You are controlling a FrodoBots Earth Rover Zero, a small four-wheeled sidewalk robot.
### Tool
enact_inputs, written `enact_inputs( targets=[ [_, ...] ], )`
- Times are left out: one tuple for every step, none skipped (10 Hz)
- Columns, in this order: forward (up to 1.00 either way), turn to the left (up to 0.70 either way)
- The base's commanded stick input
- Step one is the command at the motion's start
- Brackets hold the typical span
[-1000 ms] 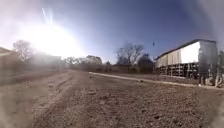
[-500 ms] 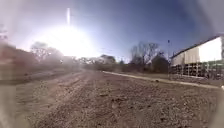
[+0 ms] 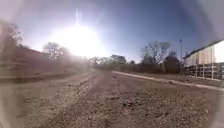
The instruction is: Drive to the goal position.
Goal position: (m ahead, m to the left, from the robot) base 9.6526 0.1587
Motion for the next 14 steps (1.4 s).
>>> enact_inputs(
  targets=[
    [0.5,0.0],
    [0.5,0.0],
    [0.5,0.0],
    [0.5,0.0],
    [0.5,0.0],
    [0.5,0.0],
    [0.5,0.0],
    [0.5,0.0],
    [0.5,0.0],
    [0.5,0.0],
    [0.5,0.0],
    [0.5,0.0],
    [0.5,0.0],
    [0.5,0.0]
  ],
)
